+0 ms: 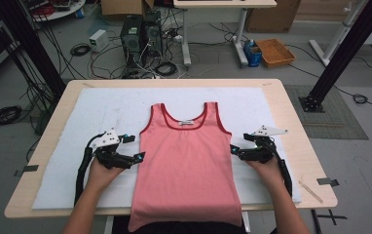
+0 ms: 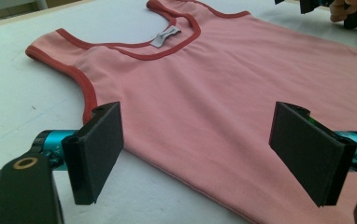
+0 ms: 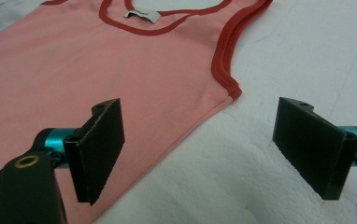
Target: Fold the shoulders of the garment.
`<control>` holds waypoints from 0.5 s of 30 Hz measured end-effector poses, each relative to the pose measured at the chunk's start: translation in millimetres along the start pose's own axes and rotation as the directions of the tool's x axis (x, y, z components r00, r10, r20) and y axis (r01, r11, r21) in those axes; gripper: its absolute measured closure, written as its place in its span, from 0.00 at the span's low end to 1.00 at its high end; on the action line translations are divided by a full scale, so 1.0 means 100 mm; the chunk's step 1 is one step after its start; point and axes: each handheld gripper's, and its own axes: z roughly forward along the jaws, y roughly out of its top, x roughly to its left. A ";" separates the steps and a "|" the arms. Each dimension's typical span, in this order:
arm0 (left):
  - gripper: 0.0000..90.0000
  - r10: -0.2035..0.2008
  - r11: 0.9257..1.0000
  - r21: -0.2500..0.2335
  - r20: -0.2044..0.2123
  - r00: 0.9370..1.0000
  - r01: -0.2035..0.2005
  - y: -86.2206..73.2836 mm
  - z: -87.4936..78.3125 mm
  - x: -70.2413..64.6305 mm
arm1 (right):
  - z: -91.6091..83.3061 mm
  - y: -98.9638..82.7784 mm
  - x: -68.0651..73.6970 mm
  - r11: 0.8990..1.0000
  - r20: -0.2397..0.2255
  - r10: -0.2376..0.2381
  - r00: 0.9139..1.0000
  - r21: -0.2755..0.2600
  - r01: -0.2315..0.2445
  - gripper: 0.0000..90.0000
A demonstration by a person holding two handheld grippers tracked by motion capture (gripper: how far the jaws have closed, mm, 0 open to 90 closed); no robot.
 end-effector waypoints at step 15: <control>0.20 -0.022 1.000 -0.004 0.005 1.000 0.022 0.00 -0.01 0.03 | -0.01 0.00 0.00 1.000 0.000 0.000 1.000 -0.005 0.000 0.18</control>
